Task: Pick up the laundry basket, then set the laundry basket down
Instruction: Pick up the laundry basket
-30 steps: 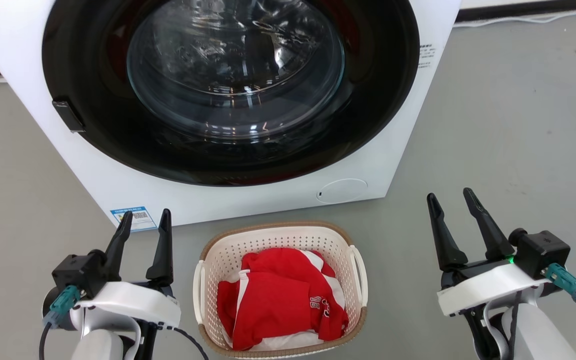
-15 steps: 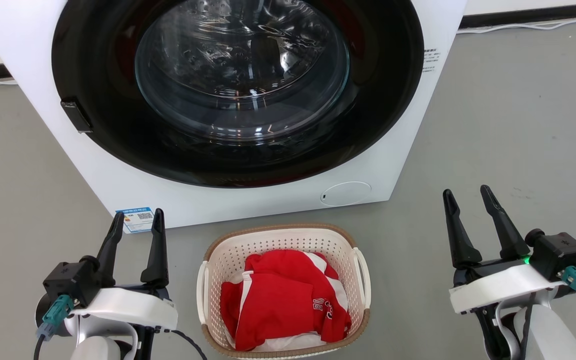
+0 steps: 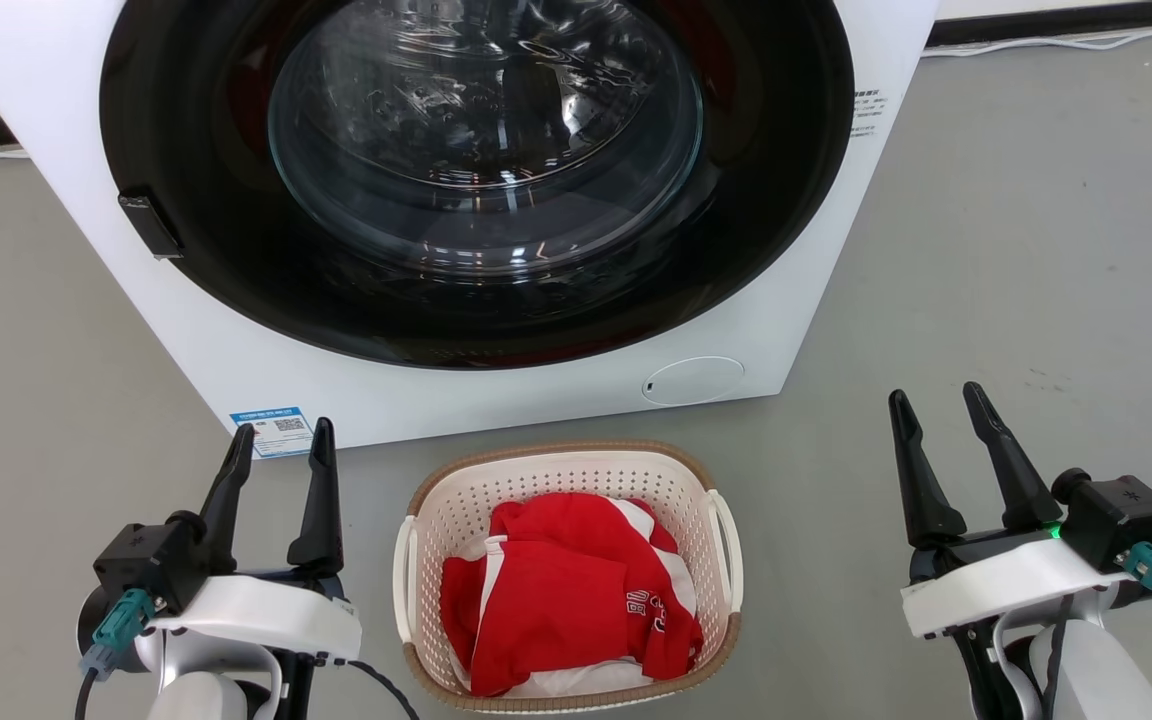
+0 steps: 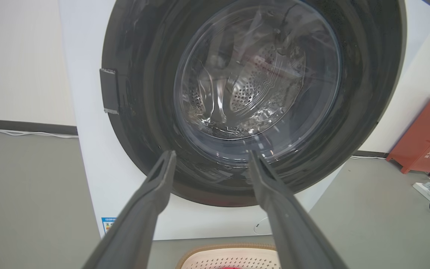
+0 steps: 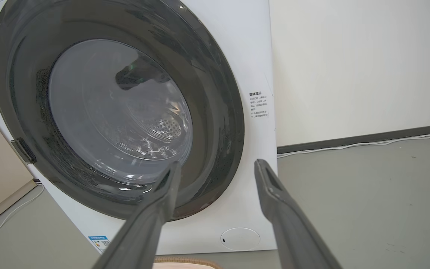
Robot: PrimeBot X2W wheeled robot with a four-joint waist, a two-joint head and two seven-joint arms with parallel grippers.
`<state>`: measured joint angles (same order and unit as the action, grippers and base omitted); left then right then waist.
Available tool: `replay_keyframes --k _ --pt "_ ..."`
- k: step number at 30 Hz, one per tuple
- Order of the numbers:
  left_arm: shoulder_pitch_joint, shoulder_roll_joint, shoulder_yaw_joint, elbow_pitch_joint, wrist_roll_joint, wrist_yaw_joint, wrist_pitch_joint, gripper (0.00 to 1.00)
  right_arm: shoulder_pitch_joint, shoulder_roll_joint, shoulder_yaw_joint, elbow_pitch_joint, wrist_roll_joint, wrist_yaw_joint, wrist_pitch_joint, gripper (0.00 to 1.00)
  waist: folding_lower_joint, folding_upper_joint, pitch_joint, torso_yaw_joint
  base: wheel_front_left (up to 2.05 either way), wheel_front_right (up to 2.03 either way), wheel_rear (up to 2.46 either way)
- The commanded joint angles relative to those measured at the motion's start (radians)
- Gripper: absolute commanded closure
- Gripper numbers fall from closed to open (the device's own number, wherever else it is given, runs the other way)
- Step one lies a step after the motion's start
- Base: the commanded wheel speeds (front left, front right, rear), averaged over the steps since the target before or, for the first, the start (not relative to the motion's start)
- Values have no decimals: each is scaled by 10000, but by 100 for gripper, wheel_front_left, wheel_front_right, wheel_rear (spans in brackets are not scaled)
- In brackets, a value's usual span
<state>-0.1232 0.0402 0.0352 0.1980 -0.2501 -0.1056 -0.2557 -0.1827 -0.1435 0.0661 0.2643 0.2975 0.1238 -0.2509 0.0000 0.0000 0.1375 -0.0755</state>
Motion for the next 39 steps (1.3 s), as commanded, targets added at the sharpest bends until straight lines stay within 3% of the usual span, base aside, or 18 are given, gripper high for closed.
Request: replay_keyframes --k 1,16,30,39 --pt "-179 103 249 -214 -90 65 -61 0 -78 -47 209 -259 -107 69 -109 0 0 0 7 -14 0 0 0" --pt "-263 101 169 -179 -87 142 -61 0 -96 -51 132 -264 -117 69 -109 0 0 0 328 -5 0 0 0" --pt "-1179 121 211 598 307 -31 -61 0 -777 -3 88 69 116 69 -109 0 0 0 2105 20 0 0 0" --pt "-1993 131 251 1596 446 -166 -61 0 -1476 -130 364 1031 312 69 -109 0 0 0 2988 59 0 0 0"
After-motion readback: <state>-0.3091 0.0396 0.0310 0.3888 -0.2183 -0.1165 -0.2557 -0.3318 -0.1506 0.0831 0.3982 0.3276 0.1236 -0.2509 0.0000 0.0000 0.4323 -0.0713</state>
